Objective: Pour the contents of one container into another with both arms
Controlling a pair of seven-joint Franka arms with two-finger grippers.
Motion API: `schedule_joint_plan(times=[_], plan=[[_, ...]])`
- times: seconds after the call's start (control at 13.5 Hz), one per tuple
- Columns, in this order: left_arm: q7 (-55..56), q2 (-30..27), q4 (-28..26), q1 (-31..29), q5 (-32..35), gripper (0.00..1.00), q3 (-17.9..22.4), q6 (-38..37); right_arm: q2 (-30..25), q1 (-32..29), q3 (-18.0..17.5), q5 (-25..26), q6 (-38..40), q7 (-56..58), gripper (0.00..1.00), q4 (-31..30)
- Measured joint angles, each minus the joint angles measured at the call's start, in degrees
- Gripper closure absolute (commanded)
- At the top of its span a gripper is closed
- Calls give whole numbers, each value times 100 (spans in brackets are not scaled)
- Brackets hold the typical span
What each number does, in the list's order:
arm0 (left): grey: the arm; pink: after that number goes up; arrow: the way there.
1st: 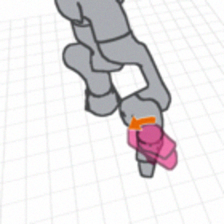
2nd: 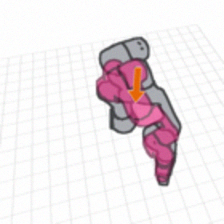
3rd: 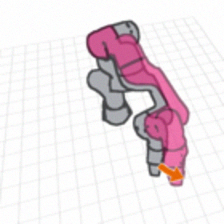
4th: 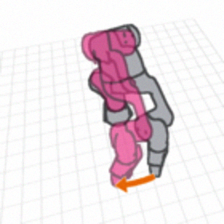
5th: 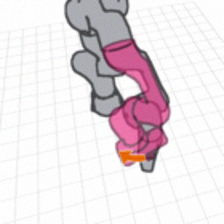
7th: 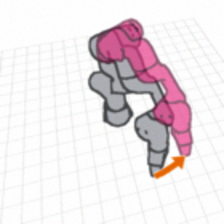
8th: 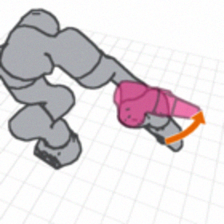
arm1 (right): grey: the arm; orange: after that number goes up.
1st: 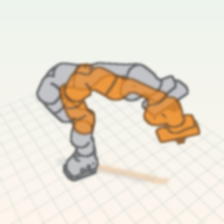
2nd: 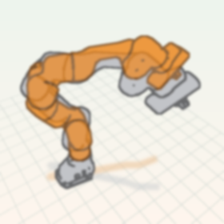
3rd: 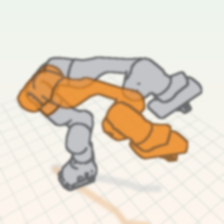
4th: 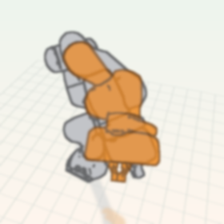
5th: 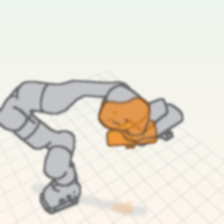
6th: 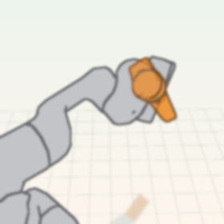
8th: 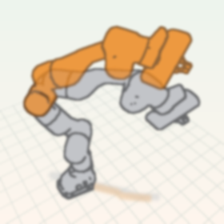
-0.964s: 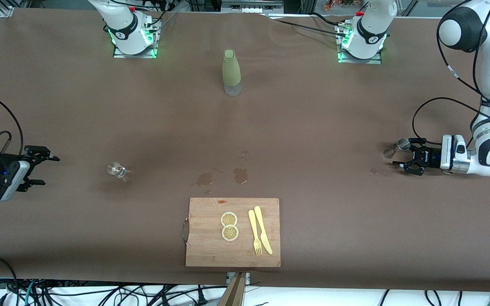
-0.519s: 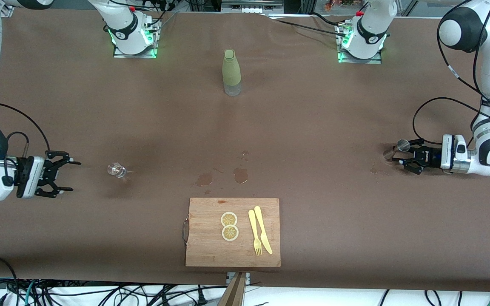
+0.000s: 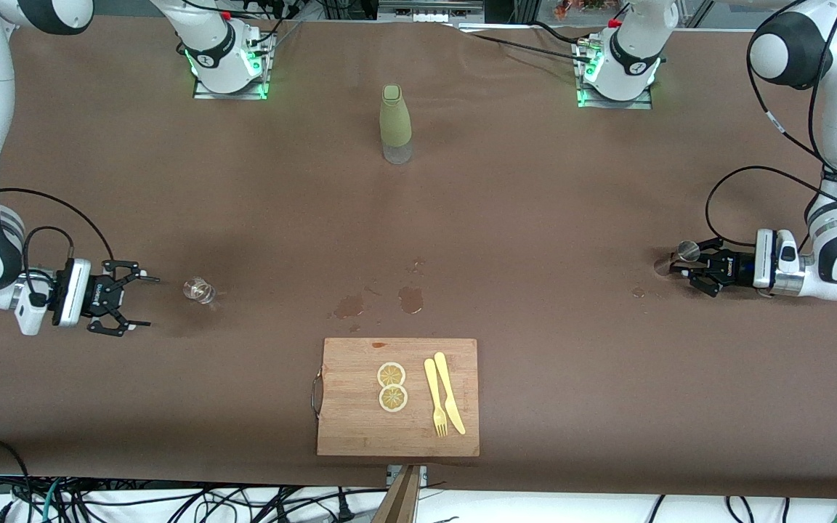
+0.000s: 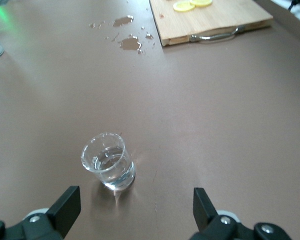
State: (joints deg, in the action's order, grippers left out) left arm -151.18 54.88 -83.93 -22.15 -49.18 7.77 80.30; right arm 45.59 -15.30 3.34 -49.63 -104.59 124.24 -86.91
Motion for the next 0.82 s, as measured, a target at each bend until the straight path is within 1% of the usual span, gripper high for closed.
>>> schedule_joint_plan(times=[0.15,0.22,0.37,0.45,0.52,0.59,0.67,0.82], plan=[[-59,0,3,0,0,78,0,-13,276,-73,0,-511,25,537,0,-24],[-83,0,3,0,0,82,0,-24,405,-98,0,-753,79,762,0,-25],[-110,-2,8,-1,0,86,0,-48,575,-128,0,-998,247,1000,0,-25],[-118,-3,17,-4,0,84,1,-64,604,-142,0,-1021,321,1030,0,-25],[-133,1,16,-3,0,73,1,-63,605,-158,0,-1027,435,1042,0,-23],[-143,3,16,-3,0,57,1,-63,604,-172,0,-1031,590,1043,0,-21],[-149,3,16,-2,0,48,1,-63,607,-182,0,-1031,757,1046,0,-22],[-154,15,9,1,0,42,0,-63,639,-183,-2,-1032,975,1093,0,-23]])
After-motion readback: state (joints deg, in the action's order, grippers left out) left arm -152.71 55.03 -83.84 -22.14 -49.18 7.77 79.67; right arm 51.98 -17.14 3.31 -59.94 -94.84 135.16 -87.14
